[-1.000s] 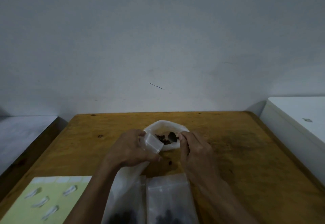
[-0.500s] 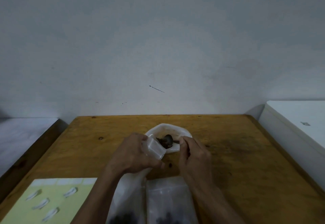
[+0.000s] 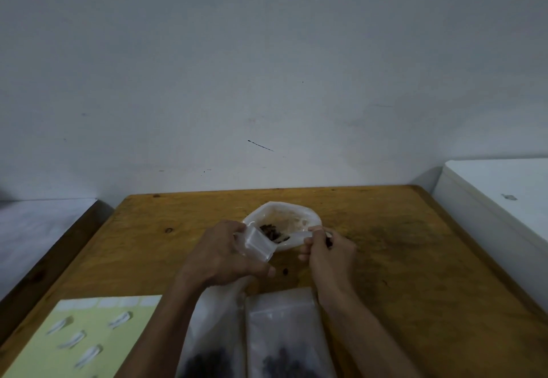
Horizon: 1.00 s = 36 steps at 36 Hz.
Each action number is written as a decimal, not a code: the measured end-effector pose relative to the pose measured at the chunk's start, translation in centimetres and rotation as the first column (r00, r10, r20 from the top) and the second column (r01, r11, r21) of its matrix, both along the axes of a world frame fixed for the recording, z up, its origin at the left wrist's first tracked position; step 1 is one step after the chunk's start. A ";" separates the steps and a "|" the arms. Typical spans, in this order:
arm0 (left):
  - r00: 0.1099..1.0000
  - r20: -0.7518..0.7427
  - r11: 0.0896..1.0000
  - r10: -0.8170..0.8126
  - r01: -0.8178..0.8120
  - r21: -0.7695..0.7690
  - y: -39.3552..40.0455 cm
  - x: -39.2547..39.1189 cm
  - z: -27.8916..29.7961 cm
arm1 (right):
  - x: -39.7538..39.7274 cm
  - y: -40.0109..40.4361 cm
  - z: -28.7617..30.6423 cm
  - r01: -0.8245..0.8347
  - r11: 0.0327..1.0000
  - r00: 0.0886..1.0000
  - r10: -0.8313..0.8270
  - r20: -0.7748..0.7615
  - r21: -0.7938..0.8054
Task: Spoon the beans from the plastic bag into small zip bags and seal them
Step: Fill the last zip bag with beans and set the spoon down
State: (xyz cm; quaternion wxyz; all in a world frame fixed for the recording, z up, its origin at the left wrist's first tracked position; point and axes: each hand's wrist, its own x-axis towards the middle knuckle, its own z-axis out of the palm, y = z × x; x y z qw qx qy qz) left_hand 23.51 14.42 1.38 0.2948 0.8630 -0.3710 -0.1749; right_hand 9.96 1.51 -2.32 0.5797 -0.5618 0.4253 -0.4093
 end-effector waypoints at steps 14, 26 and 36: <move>1.000 0.020 1.000 -0.011 0.012 -0.029 0.2 -0.5 -0.4 | -3.0 -1.9 3.8 -0.030 0.999 0.993 0.025 0.118 0.037; 0.999 0.053 0.998 0.006 -0.003 -0.064 0.3 -0.5 -0.4 | -3.7 0.7 5.3 -0.292 0.824 0.956 0.246 -0.159 -0.485; 0.995 0.103 0.999 0.004 0.000 -0.043 0.5 -1.5 0.4 | -3.1 -0.8 1.4 -0.150 0.688 0.970 -0.036 -0.240 -0.710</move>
